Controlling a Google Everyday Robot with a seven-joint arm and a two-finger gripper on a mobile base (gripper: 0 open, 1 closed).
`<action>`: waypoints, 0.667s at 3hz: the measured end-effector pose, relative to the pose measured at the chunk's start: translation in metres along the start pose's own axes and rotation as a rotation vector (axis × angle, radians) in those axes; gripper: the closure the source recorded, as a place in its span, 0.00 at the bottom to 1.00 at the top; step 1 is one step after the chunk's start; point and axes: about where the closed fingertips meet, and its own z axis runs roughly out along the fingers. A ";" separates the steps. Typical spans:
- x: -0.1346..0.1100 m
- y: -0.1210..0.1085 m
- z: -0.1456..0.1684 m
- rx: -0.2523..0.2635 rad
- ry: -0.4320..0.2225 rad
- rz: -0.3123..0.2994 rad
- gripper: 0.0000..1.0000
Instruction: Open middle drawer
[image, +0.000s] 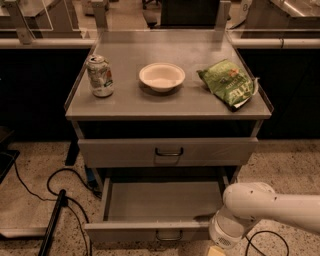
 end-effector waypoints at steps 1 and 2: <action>-0.019 -0.025 0.003 0.043 -0.019 -0.025 0.00; -0.030 -0.043 0.019 0.051 -0.005 -0.039 0.00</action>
Offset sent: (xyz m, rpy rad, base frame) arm 0.0700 0.0285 -0.0454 -0.0279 -0.0653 0.0457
